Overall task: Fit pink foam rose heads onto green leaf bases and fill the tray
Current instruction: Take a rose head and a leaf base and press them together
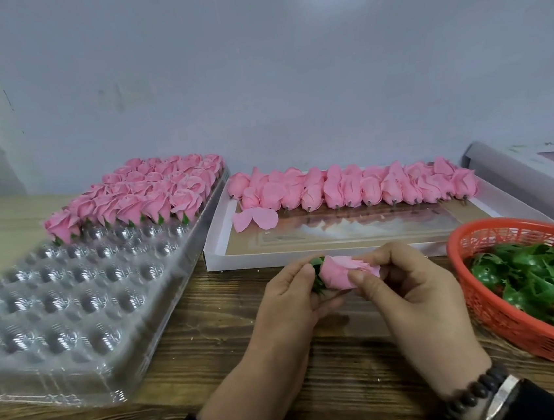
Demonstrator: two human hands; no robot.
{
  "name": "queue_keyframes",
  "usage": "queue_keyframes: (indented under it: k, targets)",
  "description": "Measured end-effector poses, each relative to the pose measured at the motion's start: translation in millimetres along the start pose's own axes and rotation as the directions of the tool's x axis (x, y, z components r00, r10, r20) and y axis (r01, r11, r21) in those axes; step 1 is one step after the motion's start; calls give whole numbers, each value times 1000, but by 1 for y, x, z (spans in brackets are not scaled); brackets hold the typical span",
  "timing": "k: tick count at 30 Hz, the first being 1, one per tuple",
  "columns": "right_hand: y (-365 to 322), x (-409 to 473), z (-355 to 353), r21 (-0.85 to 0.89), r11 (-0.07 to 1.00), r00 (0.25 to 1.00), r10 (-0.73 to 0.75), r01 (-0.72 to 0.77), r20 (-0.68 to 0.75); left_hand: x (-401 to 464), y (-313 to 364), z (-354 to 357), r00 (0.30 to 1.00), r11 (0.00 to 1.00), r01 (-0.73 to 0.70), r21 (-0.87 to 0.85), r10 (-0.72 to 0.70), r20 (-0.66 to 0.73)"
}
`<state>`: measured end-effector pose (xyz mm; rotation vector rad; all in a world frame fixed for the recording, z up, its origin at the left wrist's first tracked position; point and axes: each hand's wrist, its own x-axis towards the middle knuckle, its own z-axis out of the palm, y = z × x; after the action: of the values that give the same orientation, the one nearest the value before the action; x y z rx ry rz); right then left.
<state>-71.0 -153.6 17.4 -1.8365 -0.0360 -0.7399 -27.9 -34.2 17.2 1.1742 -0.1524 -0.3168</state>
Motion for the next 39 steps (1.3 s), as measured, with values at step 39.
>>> queue_keyframes:
  k: [39]
  targets:
    - [-1, 2, -4, -163, 969, 976, -160, 183, 146, -1, 1, -12, 949, 576, -305, 759, 248, 193]
